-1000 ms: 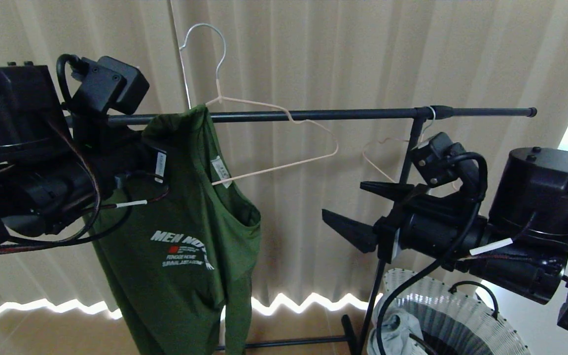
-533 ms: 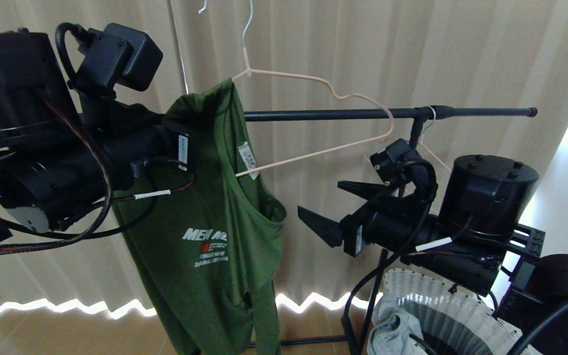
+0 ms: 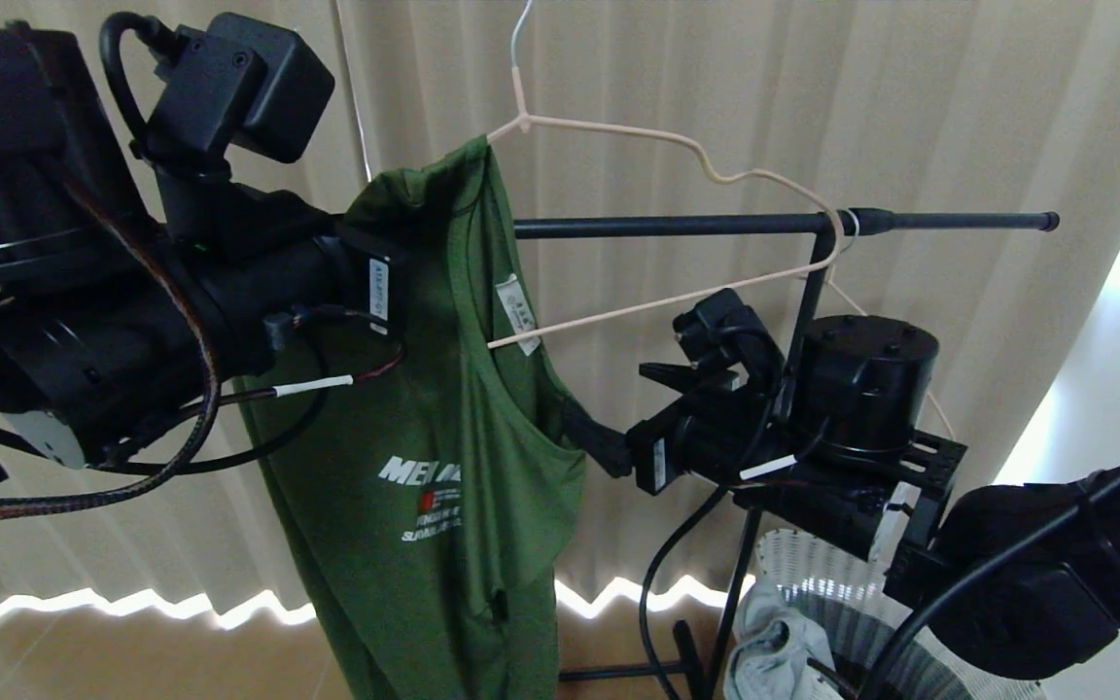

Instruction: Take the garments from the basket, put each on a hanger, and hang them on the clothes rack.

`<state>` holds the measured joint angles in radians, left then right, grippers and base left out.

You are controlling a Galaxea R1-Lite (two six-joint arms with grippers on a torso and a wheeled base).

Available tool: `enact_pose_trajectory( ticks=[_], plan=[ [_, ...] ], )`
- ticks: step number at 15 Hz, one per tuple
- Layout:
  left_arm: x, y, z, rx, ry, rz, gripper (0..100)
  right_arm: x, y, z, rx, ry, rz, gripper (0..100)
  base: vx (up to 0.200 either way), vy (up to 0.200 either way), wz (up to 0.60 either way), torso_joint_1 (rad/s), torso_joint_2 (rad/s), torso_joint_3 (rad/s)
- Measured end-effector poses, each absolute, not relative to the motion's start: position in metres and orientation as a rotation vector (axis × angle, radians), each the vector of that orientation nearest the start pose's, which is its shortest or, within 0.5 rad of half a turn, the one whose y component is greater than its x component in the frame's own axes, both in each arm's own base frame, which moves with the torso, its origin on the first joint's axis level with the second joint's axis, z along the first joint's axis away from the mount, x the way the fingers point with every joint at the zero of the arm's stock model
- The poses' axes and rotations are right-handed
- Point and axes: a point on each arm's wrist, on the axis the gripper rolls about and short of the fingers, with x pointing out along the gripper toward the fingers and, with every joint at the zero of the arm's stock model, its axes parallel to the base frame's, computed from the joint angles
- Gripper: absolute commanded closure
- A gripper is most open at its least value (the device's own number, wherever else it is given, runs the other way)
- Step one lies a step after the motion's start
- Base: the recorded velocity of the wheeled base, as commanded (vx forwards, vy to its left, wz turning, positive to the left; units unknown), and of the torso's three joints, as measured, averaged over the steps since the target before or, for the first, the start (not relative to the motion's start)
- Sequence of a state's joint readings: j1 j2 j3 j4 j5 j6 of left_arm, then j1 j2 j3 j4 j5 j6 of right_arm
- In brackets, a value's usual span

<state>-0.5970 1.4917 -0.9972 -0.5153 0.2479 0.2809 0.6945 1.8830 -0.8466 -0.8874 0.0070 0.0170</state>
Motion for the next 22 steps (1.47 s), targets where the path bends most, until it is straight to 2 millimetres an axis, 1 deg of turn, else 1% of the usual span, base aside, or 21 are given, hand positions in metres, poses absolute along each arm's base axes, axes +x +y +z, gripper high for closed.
enact_pose_trajectory(
  ticks=[2, 5, 8, 11, 14, 19, 22],
  plan=[
    [0.223, -0.145, 0.288, 0.261, -0.087, -0.343, 100, 0.27, 0.224, 0.15, -0.045, 0.171, 0.682, 0, 0.0, 0.0, 0.0, 0.0, 0.0, 0.0],
    [0.22, -0.143, 0.291, 0.255, -0.098, -0.339, 100, 0.272, 0.222, 0.144, -0.054, 0.191, 0.646, 0, 0.0, 0.0, 0.0, 0.0, 0.0, 0.0],
    [0.221, -0.138, 0.292, 0.259, -0.097, -0.319, 100, 0.275, 0.209, 0.137, -0.065, 0.219, 0.594, 0, 0.0, 0.0, 0.0, 0.0, 0.0, 0.0],
    [0.226, -0.128, 0.291, 0.271, -0.088, -0.277, 100, 0.275, 0.185, 0.135, -0.074, 0.244, 0.522, 0, 0.0, 0.0, 0.0, 0.0, 0.0, 0.0],
    [0.227, -0.123, 0.289, 0.316, -0.085, -0.256, 100, 0.273, 0.162, 0.141, -0.075, 0.266, 0.464, 0, 0.0, 0.0, 0.0, 0.0, 0.0, 0.0],
    [0.224, -0.113, 0.274, 0.444, -0.048, -0.232, 100, 0.275, 0.123, 0.163, -0.053, 0.229, 0.349, 0, 0.0, 0.0, 0.0, 0.0, 0.0, 0.0],
    [0.219, -0.108, 0.262, 0.523, -0.021, -0.231, 100, 0.276, 0.107, 0.176, -0.056, 0.187, 0.304, 0, 0.0, 0.0, 0.0, 0.0, 0.0, 0.0]
  ],
)
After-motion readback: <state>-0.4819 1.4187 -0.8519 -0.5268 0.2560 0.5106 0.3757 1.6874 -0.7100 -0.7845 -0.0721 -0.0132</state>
